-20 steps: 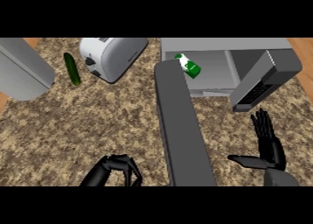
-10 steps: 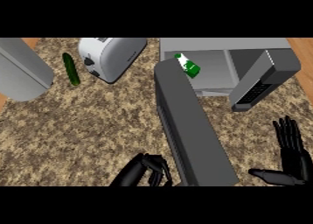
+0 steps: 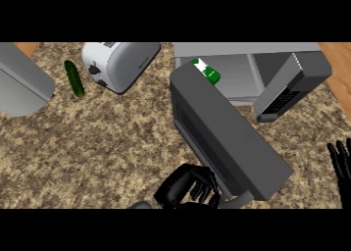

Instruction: Pick up the milk, place it into the microwave and close the microwave

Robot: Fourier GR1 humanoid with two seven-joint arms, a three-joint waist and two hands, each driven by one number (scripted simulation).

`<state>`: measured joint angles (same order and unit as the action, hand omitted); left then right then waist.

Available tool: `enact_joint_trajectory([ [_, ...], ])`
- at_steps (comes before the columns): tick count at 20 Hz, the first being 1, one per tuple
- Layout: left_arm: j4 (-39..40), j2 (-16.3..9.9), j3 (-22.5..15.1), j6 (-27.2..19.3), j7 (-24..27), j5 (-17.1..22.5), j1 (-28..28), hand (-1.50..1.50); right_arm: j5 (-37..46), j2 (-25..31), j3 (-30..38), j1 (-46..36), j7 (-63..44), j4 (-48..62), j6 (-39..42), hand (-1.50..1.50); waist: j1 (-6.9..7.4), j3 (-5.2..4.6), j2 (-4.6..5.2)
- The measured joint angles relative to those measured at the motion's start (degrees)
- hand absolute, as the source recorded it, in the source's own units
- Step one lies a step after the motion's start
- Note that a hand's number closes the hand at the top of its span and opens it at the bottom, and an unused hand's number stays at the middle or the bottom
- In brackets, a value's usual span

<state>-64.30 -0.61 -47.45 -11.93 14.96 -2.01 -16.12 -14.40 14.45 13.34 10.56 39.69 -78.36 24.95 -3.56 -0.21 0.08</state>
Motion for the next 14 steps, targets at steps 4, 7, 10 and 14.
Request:
enact_joint_trajectory([
  [4,3.33,0.11,-4.93,-5.71,-0.84,4.99,-6.14,1.50,-2.60,1.03,-0.94,0.68,-3.86,-5.76,1.50,-1.50,-1.47,-0.05,0.32],
  [7,5.23,0.09,-6.87,-8.77,-1.63,8.46,-10.35,1.50,-3.36,1.68,-1.84,0.57,-5.41,-8.37,2.48,-1.50,-2.97,-0.08,0.69],
  [10,6.70,0.12,-7.68,-11.22,-2.56,11.81,-13.99,1.50,-4.20,2.28,-2.50,0.63,-6.72,-10.78,3.39,-1.50,-4.56,-0.11,1.02],
  [14,7.16,0.20,-6.73,-15.21,-2.51,15.82,-17.79,1.50,-5.36,3.26,-2.74,0.16,-8.12,-12.97,4.28,-1.50,-6.80,-0.22,1.56],
])
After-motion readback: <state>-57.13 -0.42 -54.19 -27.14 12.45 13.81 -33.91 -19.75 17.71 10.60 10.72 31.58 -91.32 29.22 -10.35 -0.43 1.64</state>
